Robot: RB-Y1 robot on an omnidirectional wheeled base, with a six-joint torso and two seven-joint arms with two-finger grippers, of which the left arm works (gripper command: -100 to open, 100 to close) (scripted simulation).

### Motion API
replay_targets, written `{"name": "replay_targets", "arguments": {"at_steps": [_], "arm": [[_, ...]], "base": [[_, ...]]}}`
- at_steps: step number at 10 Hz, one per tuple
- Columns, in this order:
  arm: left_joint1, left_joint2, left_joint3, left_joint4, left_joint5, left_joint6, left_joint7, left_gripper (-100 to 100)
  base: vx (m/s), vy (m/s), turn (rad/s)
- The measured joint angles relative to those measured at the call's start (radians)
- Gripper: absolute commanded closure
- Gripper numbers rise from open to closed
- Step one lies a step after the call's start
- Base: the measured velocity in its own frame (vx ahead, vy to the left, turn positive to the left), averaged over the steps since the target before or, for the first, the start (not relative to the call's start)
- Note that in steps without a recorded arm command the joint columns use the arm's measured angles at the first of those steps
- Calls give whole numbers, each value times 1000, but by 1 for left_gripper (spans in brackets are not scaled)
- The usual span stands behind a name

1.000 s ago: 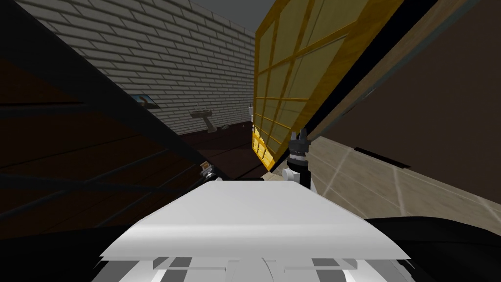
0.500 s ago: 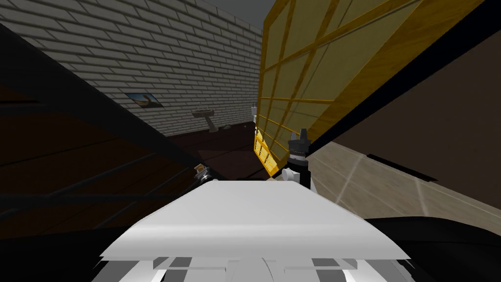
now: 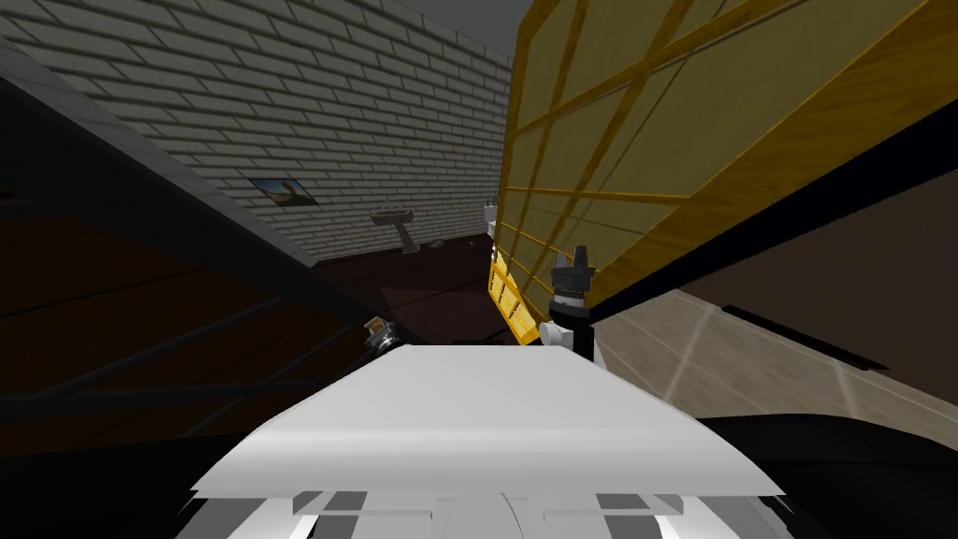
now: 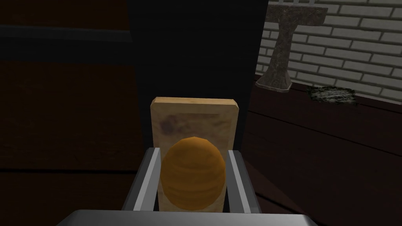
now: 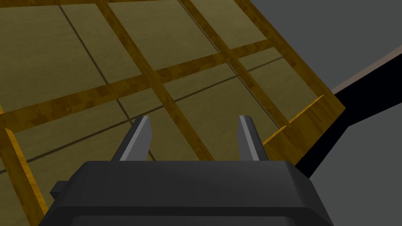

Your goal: Push the door open

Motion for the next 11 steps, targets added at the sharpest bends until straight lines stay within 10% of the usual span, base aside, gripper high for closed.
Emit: {"name": "replay_targets", "arguments": {"at_steps": [11], "arm": [[-4,22,93,48,73,-28,-9,100]], "base": [[159,92,41]]}}
